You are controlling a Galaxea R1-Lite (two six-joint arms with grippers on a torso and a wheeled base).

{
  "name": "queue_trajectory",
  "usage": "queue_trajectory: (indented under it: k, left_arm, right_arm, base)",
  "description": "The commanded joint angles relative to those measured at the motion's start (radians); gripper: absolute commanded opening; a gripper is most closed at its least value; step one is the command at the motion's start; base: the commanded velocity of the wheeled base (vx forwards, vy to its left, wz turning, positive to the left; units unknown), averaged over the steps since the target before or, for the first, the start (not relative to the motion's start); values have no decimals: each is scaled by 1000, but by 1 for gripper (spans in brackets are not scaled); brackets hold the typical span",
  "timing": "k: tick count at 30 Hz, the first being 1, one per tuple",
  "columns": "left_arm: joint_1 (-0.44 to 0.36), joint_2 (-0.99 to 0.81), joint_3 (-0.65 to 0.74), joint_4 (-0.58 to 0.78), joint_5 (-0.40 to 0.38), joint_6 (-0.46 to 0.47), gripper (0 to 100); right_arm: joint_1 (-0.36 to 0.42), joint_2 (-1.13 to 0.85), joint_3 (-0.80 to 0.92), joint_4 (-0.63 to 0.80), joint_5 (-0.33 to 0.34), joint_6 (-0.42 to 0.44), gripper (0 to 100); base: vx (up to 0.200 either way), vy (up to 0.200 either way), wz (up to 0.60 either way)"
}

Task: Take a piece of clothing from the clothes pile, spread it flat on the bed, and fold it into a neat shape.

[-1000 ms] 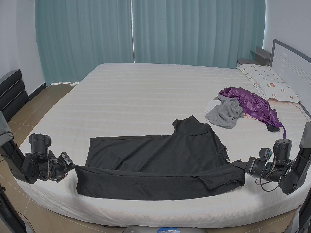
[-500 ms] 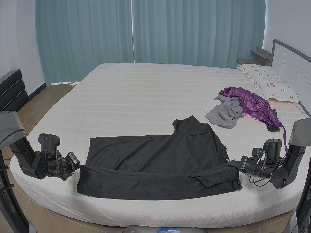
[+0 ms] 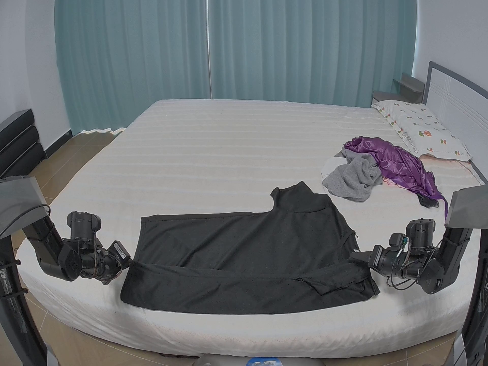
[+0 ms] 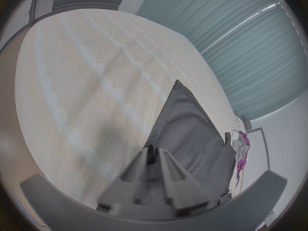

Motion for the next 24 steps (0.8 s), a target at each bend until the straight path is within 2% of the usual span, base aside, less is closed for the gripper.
queue_trajectory:
  k: [1,5,7,10,14,19,24]
  left_arm:
    - [-2,12,-1,0,-1,-2,100]
    - [0,6,1,0,1,-14,100]
    - [4,-8,7,0,1,-41,100]
    - [12,-54,21,0,-7,-78,100]
    - [21,-126,70,0,-45,-109,100]
    - [20,-161,116,-4,-67,-112,100]
    - [21,-151,137,-7,-91,-114,100]
  right_arm:
    - [-1,18,-4,-6,-1,3,100]
    - [-7,-54,10,-3,-9,13,100]
    - [-3,-114,32,2,-39,33,100]
    - [22,-207,68,10,-90,96,100]
    - [99,-303,156,36,-156,184,100]
    - [174,-270,193,43,-251,294,100]
    - [205,-195,185,45,-349,345,100]
  base:
    - [0,0,0]
    - [0,0,0]
    - [0,0,0]
    - [0,0,0]
    - [0,0,0]
    - [0,0,0]
    - [0,0,0]
